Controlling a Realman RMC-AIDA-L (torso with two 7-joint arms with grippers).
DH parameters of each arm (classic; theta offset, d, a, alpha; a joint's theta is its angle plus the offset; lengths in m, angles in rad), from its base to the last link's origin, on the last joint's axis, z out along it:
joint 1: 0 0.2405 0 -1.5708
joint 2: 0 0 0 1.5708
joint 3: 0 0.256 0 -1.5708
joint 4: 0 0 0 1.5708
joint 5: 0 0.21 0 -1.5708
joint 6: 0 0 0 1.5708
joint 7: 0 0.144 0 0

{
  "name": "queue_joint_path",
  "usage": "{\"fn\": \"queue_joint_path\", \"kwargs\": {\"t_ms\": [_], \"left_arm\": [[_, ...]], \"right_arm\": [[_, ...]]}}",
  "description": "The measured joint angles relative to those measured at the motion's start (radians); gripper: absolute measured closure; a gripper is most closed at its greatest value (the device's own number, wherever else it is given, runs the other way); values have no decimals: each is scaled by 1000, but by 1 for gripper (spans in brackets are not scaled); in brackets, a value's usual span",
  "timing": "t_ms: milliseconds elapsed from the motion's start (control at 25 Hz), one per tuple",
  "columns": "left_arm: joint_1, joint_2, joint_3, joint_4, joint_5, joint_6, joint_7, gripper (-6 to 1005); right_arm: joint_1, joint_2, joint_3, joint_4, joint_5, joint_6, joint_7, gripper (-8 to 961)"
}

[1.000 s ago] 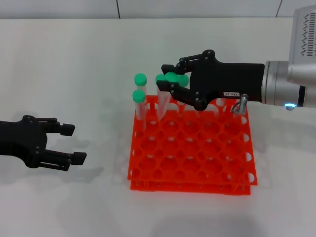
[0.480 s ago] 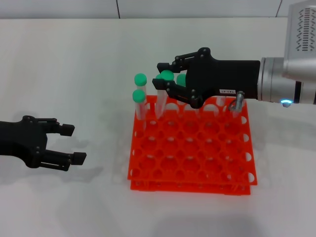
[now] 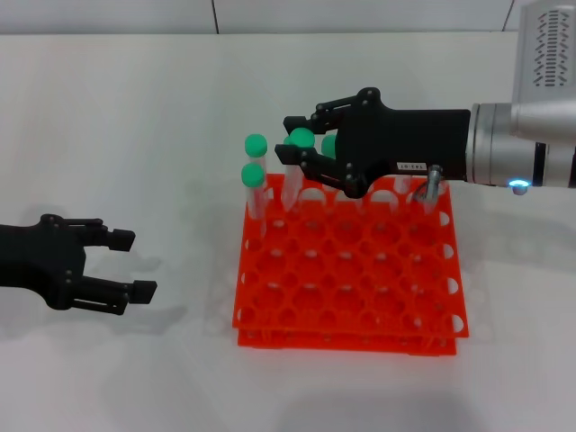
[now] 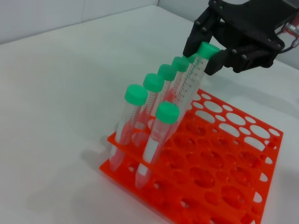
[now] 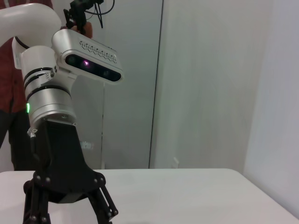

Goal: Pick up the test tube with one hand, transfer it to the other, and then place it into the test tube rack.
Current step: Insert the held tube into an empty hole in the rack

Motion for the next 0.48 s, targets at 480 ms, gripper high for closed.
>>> {"fn": "queue_joint_path", "kwargs": {"t_ms": [480], "left_arm": [[12,-2,0,-5,0,-2,6,118]], "right_arm": [[0,-2,-11,-14,-27,-2,32,688]]}}
